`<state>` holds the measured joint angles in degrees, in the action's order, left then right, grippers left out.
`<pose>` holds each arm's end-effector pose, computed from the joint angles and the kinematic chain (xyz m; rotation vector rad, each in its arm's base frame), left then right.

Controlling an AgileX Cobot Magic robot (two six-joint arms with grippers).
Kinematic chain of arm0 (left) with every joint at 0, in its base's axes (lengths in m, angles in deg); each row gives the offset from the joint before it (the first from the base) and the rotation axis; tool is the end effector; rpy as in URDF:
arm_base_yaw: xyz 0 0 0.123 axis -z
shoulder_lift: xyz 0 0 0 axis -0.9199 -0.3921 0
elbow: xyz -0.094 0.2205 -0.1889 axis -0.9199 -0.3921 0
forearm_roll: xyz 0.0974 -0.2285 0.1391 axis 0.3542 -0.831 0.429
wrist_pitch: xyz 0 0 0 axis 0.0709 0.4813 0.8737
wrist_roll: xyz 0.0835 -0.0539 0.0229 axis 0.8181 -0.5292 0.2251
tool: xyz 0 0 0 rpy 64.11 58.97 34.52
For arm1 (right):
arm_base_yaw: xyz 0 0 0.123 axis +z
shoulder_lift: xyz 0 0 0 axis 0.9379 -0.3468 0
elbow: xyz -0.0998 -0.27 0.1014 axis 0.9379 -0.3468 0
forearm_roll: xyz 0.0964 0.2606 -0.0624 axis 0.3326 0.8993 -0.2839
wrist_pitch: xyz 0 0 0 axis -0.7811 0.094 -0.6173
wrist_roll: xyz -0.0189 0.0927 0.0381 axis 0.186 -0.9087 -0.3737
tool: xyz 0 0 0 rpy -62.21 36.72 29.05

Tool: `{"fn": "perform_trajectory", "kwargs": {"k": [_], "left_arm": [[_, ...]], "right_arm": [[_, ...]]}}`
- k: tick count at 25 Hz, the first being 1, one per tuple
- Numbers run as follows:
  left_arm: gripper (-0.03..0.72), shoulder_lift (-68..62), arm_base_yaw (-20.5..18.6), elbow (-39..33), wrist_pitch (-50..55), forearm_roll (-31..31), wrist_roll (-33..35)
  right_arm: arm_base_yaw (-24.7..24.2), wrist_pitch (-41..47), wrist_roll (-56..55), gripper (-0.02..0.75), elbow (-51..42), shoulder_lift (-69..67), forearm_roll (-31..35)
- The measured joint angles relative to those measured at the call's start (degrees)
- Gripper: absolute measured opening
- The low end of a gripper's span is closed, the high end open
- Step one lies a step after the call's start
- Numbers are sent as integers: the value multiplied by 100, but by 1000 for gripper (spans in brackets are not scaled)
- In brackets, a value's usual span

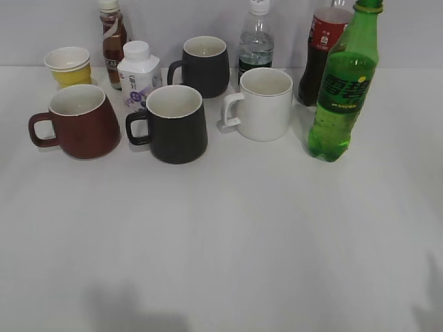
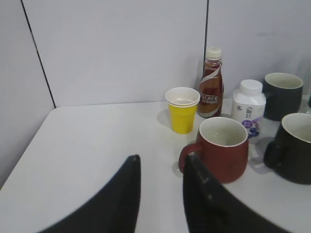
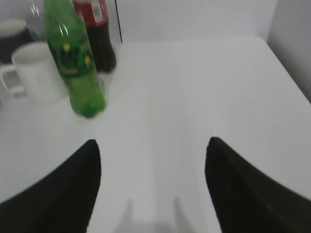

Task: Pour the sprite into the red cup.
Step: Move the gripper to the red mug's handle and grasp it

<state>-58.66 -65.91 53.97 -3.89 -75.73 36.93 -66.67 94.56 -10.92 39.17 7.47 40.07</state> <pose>0.0734 -0.0017 0.3305 0.0370 1.7397 -0.0004 0.0360 0.0018 0.3190 -0.0041 1.8315 0.0712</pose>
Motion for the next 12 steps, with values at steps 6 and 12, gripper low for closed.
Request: {"fn": "perform_trajectory", "kwargs": {"k": [6, 12], "left_arm": [[239, -1260, 0, -590, -1935, -92, 0], [239, -2936, 0, -875, -3713, -201, 0]], "right_arm": [[157, -1248, 0, 421, -114, -813, 112], [466, -2371, 0, 362, -207, -1789, 112]]}}
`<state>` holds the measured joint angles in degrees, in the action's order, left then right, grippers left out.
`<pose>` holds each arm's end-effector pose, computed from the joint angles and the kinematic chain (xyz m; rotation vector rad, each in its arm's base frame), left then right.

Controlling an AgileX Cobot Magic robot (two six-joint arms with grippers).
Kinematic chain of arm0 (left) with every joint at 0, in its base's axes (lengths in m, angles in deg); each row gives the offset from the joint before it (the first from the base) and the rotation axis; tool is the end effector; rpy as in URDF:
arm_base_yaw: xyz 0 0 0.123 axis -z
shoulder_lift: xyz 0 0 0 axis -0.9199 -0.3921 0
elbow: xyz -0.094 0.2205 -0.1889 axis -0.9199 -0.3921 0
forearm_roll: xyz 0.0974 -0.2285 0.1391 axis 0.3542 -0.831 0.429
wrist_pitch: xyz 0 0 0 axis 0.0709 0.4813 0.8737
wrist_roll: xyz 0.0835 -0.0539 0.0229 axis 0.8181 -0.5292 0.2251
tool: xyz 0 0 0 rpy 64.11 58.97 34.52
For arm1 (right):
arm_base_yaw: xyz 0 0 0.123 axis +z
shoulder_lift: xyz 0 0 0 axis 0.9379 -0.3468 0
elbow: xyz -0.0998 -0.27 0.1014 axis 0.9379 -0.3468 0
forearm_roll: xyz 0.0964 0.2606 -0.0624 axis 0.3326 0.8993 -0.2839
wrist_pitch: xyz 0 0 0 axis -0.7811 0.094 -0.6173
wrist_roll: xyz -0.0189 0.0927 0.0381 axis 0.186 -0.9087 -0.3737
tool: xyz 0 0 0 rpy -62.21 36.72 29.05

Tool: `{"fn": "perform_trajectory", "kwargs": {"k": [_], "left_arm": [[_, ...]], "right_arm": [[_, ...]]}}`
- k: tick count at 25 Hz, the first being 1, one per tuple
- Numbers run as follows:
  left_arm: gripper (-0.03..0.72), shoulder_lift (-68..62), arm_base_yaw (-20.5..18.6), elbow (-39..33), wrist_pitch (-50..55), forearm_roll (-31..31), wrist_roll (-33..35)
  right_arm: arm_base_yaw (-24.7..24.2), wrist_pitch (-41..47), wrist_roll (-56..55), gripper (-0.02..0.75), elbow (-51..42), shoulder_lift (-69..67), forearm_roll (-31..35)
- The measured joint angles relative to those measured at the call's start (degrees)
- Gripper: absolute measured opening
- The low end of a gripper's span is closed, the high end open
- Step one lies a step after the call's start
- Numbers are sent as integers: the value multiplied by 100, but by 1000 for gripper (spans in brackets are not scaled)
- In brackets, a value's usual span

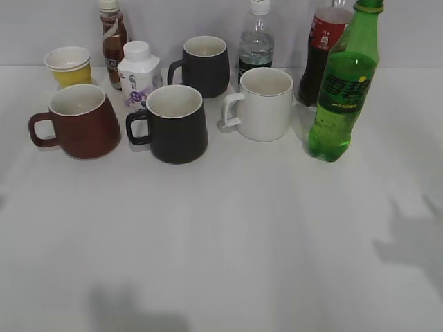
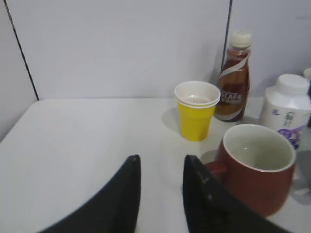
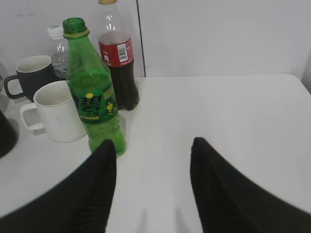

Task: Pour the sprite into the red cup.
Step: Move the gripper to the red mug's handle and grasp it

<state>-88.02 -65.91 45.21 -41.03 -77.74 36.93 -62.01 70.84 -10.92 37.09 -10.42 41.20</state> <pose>0.1799 -0.0027 0.2703 -0.0007 1.7573 -0.0187 0.1105 0.0156 0.3240 -0.0648 1.7667 0.1521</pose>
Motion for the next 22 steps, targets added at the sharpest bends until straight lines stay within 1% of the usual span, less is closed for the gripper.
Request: {"fn": "perform_trajectory", "kwargs": {"k": [5, 14, 16, 18, 20, 22], "left_arm": [[239, -1772, 0, -19, -1299, -5, 0], [240, -4090, 0, -19, -2835, 121, 0], [240, -4427, 0, -19, -3244, 421, 0], [241, -4667, 0, -19, -3653, 873, -26], [241, -4822, 0, -19, -3988, 1218, -201], [241, -4905, 6, -19, -4220, 1317, -426]], "right_arm": [[112, -877, 0, 335, -5, -1138, 0], [112, -2641, 0, 333, -11, -3338, 9], [112, -2994, 0, 333, -11, -3793, 1], [112, -3265, -6, 333, -11, -4157, -3], [112, -3426, -6, 333, -11, -4484, -3], [112, -3545, -6, 333, -11, -4708, -3]]}}
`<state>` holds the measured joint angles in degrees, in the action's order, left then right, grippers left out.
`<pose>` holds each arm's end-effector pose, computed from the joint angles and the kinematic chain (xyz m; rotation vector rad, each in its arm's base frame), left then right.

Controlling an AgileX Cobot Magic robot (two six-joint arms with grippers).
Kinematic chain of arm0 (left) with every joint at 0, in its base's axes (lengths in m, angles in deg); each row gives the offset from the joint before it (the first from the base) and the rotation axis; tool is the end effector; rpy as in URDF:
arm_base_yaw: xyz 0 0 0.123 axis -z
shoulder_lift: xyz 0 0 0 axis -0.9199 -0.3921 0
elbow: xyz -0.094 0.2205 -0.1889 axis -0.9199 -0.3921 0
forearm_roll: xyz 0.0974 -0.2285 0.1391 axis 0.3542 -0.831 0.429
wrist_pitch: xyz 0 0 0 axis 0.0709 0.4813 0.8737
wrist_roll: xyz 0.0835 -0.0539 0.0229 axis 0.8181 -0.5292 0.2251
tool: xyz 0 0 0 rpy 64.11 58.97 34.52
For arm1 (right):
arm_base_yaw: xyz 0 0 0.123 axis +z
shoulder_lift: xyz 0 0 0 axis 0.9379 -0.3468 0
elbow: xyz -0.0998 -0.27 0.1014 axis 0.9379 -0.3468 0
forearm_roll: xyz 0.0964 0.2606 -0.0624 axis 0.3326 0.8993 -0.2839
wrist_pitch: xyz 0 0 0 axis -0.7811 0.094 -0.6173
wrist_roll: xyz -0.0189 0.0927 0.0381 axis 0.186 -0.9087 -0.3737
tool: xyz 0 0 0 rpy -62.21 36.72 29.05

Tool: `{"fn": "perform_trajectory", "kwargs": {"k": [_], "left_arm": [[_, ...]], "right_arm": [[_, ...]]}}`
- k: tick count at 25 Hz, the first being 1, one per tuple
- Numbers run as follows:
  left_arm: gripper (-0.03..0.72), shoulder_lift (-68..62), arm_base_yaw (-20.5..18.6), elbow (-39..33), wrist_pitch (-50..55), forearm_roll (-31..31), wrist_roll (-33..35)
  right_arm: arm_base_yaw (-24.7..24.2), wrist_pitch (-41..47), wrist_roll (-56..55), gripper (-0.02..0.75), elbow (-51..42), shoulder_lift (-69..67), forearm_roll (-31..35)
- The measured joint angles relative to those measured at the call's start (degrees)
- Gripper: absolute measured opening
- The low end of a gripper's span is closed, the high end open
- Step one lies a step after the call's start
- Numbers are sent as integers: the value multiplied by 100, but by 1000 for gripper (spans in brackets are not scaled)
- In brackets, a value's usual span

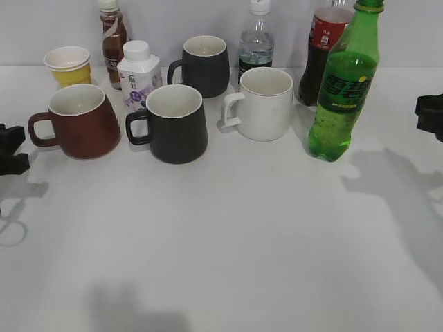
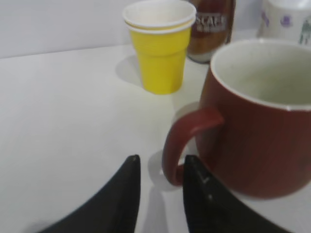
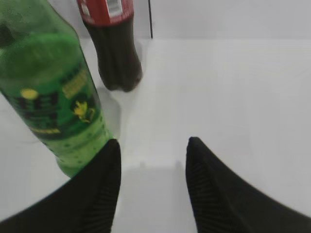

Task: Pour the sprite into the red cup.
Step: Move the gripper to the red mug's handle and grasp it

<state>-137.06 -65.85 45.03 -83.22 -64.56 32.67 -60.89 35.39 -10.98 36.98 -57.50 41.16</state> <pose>0.2726 -0.0194 0.1398 0.1869 1.8771 -0.0924 0.2601 0.0398 0.2247 -0.0817 1.9714 0.1401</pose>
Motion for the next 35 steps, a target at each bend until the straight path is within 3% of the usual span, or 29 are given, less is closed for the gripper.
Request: {"fn": "perform_trajectory", "kwargs": {"k": [17, 35], "left_arm": [[278, -1145, 0, 97, -1186, 158, -239], [276, -2247, 0, 1441, -1361, 299, -244]], "right_arm": [[0, -556, -45, 333, 0, -258, 0], [0, -556, -62, 332, 0, -258, -38]]}}
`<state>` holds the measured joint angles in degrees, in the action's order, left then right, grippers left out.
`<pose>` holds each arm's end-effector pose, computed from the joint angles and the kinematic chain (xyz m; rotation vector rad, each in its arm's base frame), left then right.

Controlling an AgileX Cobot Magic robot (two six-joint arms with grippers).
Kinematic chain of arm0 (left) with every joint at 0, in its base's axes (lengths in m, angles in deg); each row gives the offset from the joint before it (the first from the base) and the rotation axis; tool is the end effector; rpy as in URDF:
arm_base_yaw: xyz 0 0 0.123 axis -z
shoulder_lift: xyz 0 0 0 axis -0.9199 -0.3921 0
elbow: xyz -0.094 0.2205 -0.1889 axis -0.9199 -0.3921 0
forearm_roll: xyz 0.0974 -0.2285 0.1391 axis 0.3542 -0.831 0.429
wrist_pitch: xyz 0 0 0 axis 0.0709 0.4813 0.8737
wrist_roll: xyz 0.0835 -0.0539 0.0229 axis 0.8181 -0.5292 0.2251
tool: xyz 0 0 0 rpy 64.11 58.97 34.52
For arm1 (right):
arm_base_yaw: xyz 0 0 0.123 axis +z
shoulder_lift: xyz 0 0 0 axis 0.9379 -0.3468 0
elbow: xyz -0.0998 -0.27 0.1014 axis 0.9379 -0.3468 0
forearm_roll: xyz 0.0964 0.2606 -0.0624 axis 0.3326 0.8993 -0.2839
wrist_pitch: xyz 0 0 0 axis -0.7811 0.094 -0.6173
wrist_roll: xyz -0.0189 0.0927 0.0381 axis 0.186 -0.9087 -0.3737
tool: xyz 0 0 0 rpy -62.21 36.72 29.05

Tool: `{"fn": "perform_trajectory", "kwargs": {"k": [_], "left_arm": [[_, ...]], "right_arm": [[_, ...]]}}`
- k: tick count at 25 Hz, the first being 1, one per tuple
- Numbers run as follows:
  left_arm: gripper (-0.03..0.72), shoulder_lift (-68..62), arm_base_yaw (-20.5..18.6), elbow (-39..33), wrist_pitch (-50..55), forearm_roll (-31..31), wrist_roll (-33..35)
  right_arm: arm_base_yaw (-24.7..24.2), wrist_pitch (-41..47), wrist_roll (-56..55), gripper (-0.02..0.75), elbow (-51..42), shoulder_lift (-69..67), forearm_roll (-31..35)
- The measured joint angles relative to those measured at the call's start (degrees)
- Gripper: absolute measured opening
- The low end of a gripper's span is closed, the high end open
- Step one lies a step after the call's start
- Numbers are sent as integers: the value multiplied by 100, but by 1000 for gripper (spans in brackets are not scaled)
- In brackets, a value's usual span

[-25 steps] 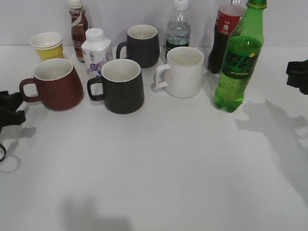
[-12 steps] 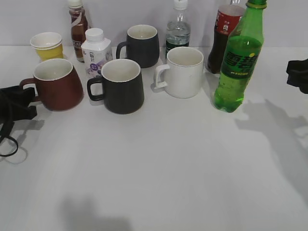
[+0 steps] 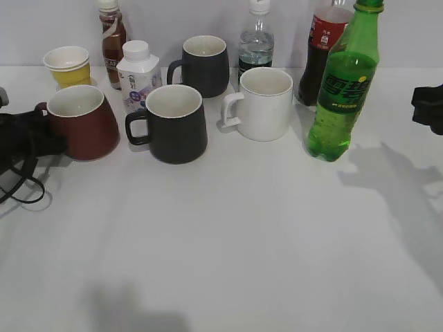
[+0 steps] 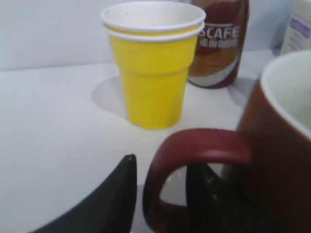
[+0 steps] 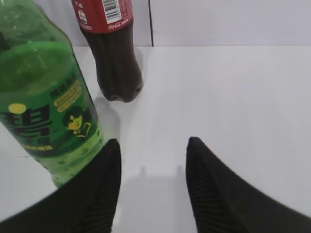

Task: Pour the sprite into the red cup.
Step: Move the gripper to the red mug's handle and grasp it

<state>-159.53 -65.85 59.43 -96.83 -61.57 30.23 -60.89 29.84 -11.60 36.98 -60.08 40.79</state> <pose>0.3486 -0.0280 0.0926 0.1893 1.7839 -0.1867 0.2681 0.0410 0.2219 -0.0757 1.9198 0.1477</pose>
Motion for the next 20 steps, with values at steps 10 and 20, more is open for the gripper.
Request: {"fn": "perform_trajectory", "kwargs": {"k": [10, 20], "left_arm": [[183, -211, -35, 344, 33, 278, 0], [263, 266, -69, -253, 194, 792, 0]], "right_arm": [[0, 71, -7, 331, 0, 0, -11], [0, 122, -7, 331, 0, 0, -18]]}}
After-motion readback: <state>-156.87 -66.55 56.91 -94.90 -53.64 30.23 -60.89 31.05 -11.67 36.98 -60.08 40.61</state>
